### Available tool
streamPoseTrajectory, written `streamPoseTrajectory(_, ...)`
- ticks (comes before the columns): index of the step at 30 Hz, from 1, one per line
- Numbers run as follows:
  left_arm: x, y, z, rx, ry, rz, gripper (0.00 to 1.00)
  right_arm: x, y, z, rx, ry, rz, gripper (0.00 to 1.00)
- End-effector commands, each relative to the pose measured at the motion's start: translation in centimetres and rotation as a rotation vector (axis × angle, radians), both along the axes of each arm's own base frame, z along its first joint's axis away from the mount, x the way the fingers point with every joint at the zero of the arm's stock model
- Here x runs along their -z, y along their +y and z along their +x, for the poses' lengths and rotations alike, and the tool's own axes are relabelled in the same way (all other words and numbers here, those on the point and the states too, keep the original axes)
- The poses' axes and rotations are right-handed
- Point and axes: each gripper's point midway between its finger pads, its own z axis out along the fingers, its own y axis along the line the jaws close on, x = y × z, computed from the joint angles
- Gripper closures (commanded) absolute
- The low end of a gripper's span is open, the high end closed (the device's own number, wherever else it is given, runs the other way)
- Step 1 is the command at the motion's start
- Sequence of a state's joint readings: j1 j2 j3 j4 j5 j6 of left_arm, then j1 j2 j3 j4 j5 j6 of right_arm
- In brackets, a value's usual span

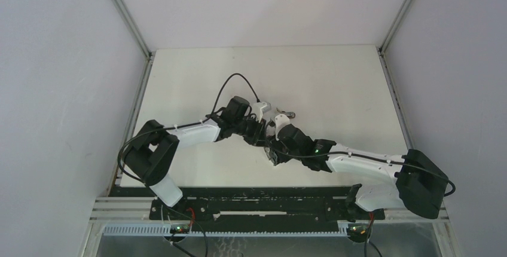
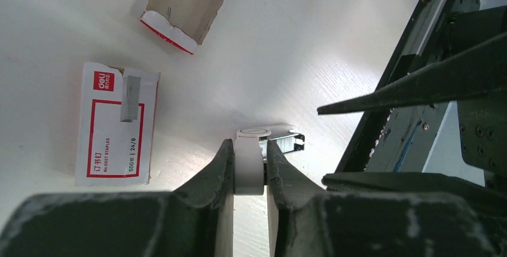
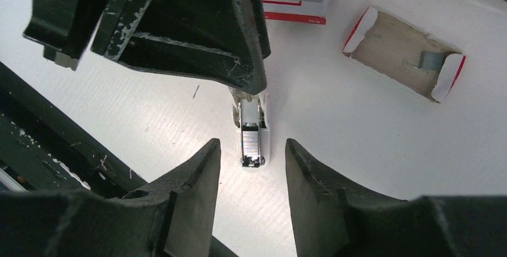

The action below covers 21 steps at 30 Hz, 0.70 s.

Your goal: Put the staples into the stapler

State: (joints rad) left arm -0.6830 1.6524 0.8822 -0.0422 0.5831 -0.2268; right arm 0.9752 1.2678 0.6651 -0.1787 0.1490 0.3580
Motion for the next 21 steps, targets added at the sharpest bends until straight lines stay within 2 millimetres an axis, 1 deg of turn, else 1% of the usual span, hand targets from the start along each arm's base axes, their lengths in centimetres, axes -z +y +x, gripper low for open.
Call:
streamPoseTrajectory(1, -2.1, -0.5, -0.2, -0.004, -0.037, -0.047, 0.75, -1.5, -0.1, 0.5, 0.062, -0.018, 0.082, 0.56)
streamPoseTrajectory(5, -2.0, -0.6, -0.5, -0.003, -0.032, -0.044, 0.56, -1.4, -0.7, 0.0, 0.080, -0.012, 0.122, 0.51)
streamPoseTrajectory(10, -2.2, -0.5, -0.7, -0.016, -0.039, -0.048, 0.39, -1.0, -2.2, -0.1, 0.121, 0.011, 0.154, 0.47)
streamPoseTrajectory(13, -2.4, -0.1, -0.3, -0.051, -0.060, -0.039, 0.33, -1.7, -3.3, 0.5, 0.151, -0.002, 0.175, 0.46)
streamPoseTrajectory(15, -3.0, 0.4, 0.3, -0.097, -0.097, -0.028, 0.29, -2.2, -4.2, 1.2, 0.174, -0.011, 0.185, 0.45)
streamPoseTrajectory(18, -4.3, 1.4, 1.9, -0.197, -0.171, -0.006, 0.26, -2.7, -5.7, 2.4, 0.208, -0.009, 0.204, 0.45)
streamPoseTrajectory(21, -6.2, 2.7, 3.4, -0.309, -0.247, 0.000, 0.25, -2.8, -7.3, 3.6, 0.252, 0.002, 0.189, 0.47)
